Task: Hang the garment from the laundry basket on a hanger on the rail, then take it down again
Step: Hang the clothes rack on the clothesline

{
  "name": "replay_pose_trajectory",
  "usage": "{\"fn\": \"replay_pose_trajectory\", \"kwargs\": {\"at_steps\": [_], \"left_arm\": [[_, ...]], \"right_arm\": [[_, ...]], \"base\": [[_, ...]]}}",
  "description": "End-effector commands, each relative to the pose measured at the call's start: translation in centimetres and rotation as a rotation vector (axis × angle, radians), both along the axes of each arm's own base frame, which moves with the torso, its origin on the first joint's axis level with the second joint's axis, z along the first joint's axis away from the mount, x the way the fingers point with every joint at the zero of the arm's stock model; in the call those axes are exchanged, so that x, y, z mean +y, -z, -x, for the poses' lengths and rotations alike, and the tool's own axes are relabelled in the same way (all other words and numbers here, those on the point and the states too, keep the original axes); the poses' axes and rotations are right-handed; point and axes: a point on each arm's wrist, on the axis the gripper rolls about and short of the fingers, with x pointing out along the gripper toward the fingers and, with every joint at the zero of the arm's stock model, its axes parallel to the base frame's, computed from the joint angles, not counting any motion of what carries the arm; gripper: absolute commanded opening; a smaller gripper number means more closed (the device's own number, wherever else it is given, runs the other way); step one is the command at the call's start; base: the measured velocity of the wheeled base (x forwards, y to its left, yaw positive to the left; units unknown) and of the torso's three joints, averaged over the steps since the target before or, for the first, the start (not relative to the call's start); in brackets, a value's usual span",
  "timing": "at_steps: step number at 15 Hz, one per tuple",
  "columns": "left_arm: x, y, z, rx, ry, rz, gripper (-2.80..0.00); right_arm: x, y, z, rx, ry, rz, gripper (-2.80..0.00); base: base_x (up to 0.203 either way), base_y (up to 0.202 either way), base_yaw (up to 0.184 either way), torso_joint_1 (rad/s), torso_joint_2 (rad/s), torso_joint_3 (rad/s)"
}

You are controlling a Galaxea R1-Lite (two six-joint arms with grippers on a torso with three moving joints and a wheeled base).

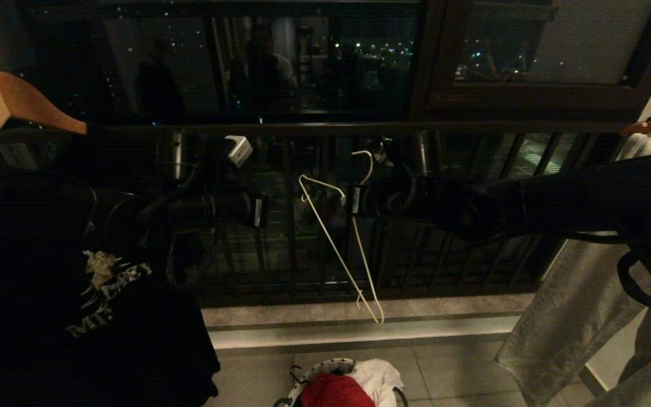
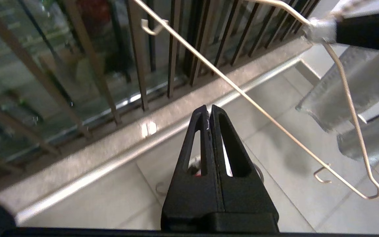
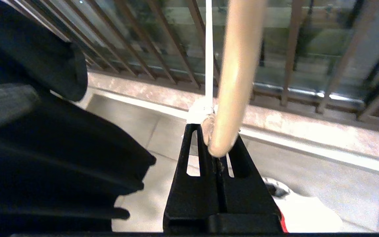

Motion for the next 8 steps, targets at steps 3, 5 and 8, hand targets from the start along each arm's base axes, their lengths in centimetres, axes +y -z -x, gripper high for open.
{"fn": "replay_pose_trajectory", "kwargs": {"at_steps": [3,5,8], "left_arm": [[0.4,-2.2,1.9,0.042,-0.001,-0.023,-2.80],[-0.1,-1.9,2.1,0.035,-0.050,-0.080,-2.80],[-0.9,-1.3,2.2,0.038,-0.074,-0.117,-2.80]], "right_arm": [[-1.5,-1.3,3.9,0.014,0.046,0.029,-2.80],[-2.7,-2.3,6.3,0.011,0.073,0.040,-2.80],[-4.8,-3.3,10.0,0.009,0.100,0.052,-2.80]], "base": [[0.000,0.000,0.000,0.000,0.00,0.000],[0.000,0.000,0.000,0.000,0.00,0.000],[0.000,0.000,0.000,0.000,0.00,0.000]]}}
